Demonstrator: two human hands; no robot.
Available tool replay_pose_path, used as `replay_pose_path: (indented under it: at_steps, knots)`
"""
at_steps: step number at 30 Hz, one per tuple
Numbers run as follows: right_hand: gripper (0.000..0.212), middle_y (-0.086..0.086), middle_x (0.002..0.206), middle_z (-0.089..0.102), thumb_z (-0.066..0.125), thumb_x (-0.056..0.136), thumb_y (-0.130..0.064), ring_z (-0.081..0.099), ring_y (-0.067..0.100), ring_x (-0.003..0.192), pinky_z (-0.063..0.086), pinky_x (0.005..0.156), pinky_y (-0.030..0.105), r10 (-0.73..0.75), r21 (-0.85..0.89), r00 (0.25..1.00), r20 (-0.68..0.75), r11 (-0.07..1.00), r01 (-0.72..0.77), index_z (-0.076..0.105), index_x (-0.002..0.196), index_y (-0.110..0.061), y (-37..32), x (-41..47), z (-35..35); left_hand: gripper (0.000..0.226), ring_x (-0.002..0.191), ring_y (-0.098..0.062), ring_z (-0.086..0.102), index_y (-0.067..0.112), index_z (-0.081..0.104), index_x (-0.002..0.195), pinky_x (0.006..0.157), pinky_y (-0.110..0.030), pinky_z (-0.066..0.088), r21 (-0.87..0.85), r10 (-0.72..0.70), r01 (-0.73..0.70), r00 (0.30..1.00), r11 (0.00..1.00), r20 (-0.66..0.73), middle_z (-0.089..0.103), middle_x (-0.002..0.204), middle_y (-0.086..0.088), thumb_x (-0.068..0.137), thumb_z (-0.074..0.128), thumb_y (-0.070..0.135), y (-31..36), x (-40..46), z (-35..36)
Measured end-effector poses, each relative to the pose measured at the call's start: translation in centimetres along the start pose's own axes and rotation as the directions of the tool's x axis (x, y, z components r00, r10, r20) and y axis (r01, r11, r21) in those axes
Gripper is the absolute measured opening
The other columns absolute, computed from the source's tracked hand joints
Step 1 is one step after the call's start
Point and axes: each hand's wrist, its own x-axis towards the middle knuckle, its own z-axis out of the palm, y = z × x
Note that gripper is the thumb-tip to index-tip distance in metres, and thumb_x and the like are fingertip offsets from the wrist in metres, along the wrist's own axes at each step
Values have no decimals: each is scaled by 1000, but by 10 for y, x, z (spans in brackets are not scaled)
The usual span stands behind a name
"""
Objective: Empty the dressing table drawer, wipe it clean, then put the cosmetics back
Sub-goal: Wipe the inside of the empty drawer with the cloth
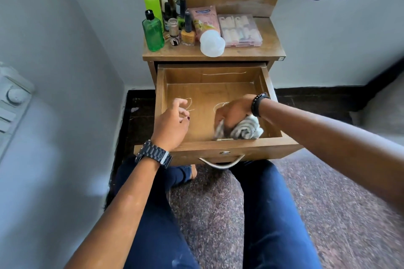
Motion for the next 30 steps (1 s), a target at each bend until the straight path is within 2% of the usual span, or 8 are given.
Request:
replay_pose_path:
  at_steps: [2,5,9,12,15,22,27,30]
  knots:
    - [28,4,99,70,61,83,-11,67,14,73,57,64,25,-97,134,990,-101,985,110,67,111,-16,-18,8,0,39,86,-16,63,17,41,127,78,-37,54,16,-1,1,1000,1000,-6,62,107,2,90,49,8,1,-1,0]
    - [39,10,117,65,61,80,-13,61,35,101,52,92,45,-133,100,976,-174,983,152,64,117,-28,-33,11,0,40,86,-17,62,16,40,128,76,-37,53,24,-3,4,1000,1000,-17,61,106,1,91,48,6,3,-2,0]
    - [34,-13,96,63,64,85,-14,56,1,70,46,54,4,-47,55,992,-118,997,54,63,117,-24,-7,-21,1,41,89,-17,61,18,38,131,68,-37,54,131,16,-19,999,991,27,60,111,1,92,46,9,6,-3,5]
    - [40,-4,111,64,64,84,-15,57,12,85,48,68,18,129,-99,991,-23,987,-130,58,124,-23,27,-44,5,41,95,-17,60,21,37,132,71,-38,54,184,39,-61,992,981,119,58,115,1,93,45,9,17,-3,18]
    - [36,-2,119,60,60,86,-16,54,15,95,45,70,18,246,-179,969,32,955,-237,58,121,-24,49,-55,8,41,91,-19,60,22,39,131,72,-39,54,211,76,-111,983,971,169,59,115,0,92,44,8,33,-1,34]
    - [20,1,93,67,64,84,-18,60,13,74,52,63,20,33,43,994,-107,999,-29,64,104,-17,19,-25,14,41,84,-24,60,18,41,126,53,-29,44,198,101,-136,979,971,176,60,113,-6,88,45,1,53,3,60]
    - [35,4,110,69,62,85,-13,65,25,95,54,87,39,11,32,995,-103,999,-7,63,119,-19,20,-29,14,45,75,-22,61,19,40,128,49,-28,42,227,90,-121,986,966,140,60,112,-4,87,42,-2,49,1,60]
    - [42,1,117,64,56,88,-8,60,20,96,50,70,18,124,-179,992,-4,976,-122,56,128,-16,32,-51,7,43,70,-20,57,20,41,126,47,-26,35,290,92,-132,985,948,146,60,108,-2,89,39,-1,54,2,62]
